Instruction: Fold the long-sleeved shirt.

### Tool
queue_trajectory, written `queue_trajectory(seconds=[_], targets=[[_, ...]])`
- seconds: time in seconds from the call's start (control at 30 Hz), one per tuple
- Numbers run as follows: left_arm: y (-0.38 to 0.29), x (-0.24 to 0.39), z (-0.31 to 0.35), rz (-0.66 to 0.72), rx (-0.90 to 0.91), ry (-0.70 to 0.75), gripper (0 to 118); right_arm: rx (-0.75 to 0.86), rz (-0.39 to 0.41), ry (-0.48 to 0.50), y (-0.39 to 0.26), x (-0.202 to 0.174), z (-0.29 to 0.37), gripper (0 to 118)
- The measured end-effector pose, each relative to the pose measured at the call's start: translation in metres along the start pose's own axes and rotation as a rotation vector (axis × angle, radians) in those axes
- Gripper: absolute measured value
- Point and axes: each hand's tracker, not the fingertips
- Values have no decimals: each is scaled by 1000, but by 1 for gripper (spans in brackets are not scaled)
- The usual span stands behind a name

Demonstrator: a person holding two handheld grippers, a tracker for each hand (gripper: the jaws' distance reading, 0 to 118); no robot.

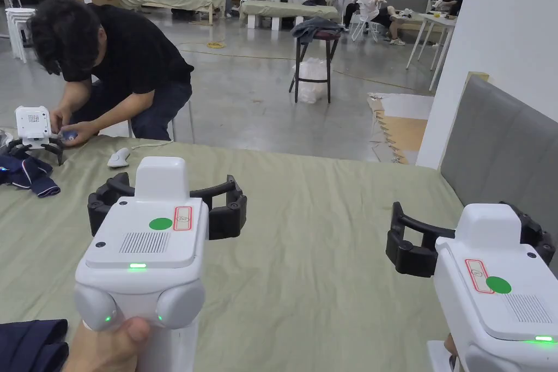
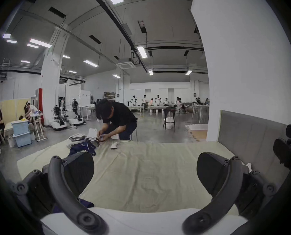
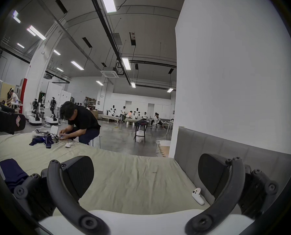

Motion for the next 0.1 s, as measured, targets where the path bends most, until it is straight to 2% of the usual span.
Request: queue_trajectory(seconds=[0.1], targets=[[0, 2, 1, -4, 10, 47, 111, 0, -5, 4, 0, 0, 0, 118]])
